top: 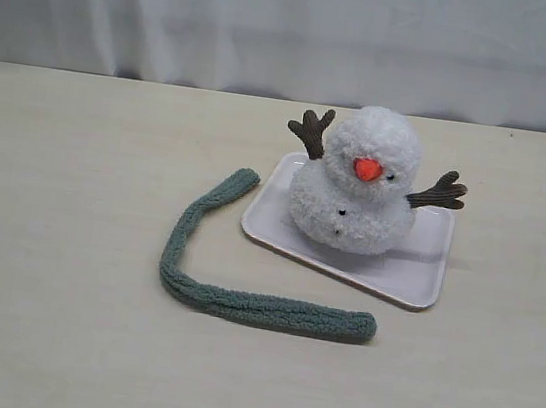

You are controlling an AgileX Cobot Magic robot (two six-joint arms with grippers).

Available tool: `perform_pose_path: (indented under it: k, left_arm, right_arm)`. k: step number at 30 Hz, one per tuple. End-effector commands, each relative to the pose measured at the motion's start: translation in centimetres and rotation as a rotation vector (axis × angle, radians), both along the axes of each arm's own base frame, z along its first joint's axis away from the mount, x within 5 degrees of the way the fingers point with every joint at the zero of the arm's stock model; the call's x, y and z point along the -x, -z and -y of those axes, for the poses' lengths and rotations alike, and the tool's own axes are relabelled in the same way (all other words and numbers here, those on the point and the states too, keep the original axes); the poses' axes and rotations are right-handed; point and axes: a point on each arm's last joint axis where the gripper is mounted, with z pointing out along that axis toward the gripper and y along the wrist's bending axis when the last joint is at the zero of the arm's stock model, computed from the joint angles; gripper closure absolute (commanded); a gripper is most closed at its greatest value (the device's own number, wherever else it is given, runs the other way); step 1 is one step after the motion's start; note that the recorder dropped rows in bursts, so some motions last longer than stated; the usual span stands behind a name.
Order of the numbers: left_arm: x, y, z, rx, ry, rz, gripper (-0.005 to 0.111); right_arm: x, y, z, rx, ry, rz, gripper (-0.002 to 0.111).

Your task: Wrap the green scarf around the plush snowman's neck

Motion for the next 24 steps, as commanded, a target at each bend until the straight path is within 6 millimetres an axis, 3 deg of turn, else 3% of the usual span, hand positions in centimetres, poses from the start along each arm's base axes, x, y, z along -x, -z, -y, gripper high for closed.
perform_pose_path:
  k: [1, 7, 12, 18, 22, 24]
  left_arm:
    - [0.0, 0.0, 0.0, 0.0, -0.002, 0.007, 0.107]
    - [0.0, 0.0, 0.0, 0.0, -0.002, 0.007, 0.107]
    - [0.0, 0.0, 0.0, 0.0, -0.002, 0.007, 0.107]
    - [0.0, 0.0, 0.0, 0.0, -0.002, 0.007, 0.107]
    - [0.0, 0.0, 0.0, 0.0, -0.002, 0.007, 0.107]
    - [0.0, 0.0, 0.0, 0.0, -0.002, 0.007, 0.107]
  right_arm:
    - [-0.1, -2.0, 0.0, -0.017, 0.003, 0.222, 0.104]
    - [0.7, -5.3, 0.2, -0.105, 0.007, 0.599, 0.104]
    - [2.4, -7.7, 0.5, -0.374, -0.06, 0.878, 0.104]
    - [3.0, -11.7, 0.4, -0.335, -0.054, 0.748, 0.098]
    - [3.8, -15.2, 0.6, -0.273, -0.026, 0.627, 0.076]
    - [3.7, -17.7, 0.6, -0.174, 0.0, 0.455, 0.054]
